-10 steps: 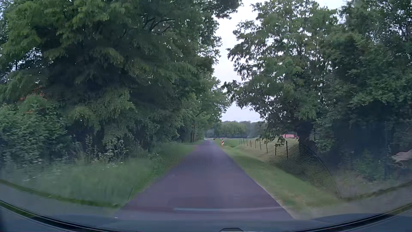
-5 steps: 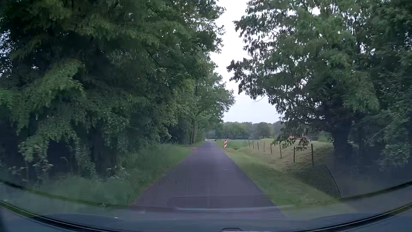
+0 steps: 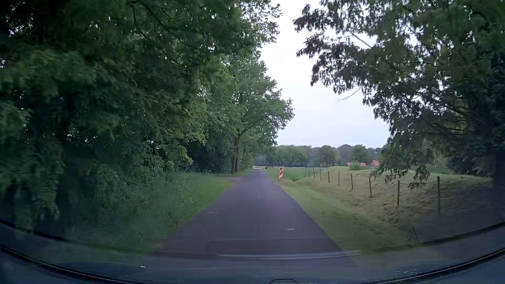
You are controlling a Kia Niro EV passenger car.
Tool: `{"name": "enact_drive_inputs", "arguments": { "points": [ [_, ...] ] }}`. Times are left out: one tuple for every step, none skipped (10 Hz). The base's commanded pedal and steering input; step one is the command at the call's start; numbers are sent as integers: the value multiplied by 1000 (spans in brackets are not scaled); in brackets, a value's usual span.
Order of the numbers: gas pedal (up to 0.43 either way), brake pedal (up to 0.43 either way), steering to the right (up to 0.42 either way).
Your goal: Follow the waypoints while adhering to traffic rules and regulations
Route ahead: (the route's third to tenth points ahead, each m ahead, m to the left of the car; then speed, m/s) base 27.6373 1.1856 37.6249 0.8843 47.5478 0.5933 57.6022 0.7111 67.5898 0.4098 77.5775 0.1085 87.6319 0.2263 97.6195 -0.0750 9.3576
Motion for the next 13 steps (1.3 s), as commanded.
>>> {"name": "enact_drive_inputs", "arguments": {
  "points": [
    [157,0,-5],
    [157,0,-5],
    [157,0,-4],
    [169,0,-1],
    [169,0,0],
    [169,0,0],
    [169,0,0],
    [169,0,0],
    [189,0,0],
    [197,0,0],
    [240,0,0],
    [240,0,0],
    [240,0,0]
  ]
}}
